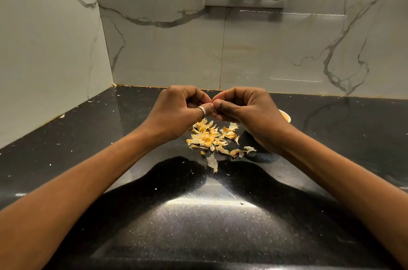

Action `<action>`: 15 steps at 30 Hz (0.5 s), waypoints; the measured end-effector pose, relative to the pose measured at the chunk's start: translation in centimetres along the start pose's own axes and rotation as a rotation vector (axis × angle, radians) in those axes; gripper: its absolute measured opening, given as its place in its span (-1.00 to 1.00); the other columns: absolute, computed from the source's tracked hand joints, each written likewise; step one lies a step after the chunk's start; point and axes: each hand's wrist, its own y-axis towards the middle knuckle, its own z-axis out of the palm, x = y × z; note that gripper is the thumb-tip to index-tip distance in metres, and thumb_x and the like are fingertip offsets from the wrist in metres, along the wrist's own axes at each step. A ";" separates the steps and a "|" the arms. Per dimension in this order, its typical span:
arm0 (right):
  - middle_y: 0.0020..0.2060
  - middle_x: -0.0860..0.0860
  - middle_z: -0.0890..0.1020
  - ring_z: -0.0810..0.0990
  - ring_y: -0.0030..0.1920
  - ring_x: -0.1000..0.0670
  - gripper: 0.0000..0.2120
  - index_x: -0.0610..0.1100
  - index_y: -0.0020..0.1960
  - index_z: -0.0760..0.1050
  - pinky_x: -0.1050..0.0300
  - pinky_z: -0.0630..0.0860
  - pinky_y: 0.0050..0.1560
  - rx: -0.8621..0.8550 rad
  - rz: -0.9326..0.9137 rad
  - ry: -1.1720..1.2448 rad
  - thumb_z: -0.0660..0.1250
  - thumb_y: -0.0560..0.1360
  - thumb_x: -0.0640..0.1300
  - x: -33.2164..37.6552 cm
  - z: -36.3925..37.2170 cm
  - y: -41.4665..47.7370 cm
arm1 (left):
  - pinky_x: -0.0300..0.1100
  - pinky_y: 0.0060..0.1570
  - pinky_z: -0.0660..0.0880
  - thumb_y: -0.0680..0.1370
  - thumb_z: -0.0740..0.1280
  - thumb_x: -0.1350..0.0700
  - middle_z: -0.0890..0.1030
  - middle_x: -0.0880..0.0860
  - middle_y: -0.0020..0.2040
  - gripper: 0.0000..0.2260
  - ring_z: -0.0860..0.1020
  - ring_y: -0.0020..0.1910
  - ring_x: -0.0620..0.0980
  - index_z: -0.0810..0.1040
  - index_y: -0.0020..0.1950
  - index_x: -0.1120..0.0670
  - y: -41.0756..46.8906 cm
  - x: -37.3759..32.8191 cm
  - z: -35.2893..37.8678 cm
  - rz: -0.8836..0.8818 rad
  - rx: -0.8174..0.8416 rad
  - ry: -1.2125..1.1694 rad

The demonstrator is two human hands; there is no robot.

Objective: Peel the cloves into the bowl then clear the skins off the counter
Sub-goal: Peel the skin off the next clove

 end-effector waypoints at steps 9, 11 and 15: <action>-0.09 -0.16 0.70 0.71 -0.18 0.06 -0.86 -0.29 0.08 0.58 0.27 0.62 -0.14 0.012 -0.003 -0.008 0.35 0.53 -0.35 0.0 0.0 -0.2 | -0.30 -0.43 0.51 0.54 0.47 0.09 0.62 -0.02 -0.32 -0.86 0.56 -0.42 -0.15 0.63 -0.05 0.16 0.0 0.1 0.1 -0.027 0.032 -0.037; -0.07 -0.18 0.70 0.71 -0.16 0.05 -0.86 -0.28 0.07 0.59 0.26 0.62 -0.13 0.015 -0.003 -0.018 0.35 0.53 -0.35 0.0 0.0 -0.2 | -0.28 -0.43 0.53 0.55 0.46 0.10 0.61 -0.01 -0.32 -0.87 0.56 -0.42 -0.13 0.63 -0.05 0.16 0.0 0.1 0.2 -0.027 0.042 -0.035; -0.06 -0.19 0.70 0.71 -0.16 0.04 -0.85 -0.30 0.09 0.58 0.26 0.62 -0.12 0.011 -0.005 -0.033 0.35 0.53 -0.34 -0.1 0.1 -0.1 | -0.21 -0.42 0.58 0.55 0.44 0.08 0.62 0.01 -0.33 -0.85 0.57 -0.43 -0.11 0.62 -0.06 0.17 -0.1 0.1 0.2 -0.015 0.041 -0.032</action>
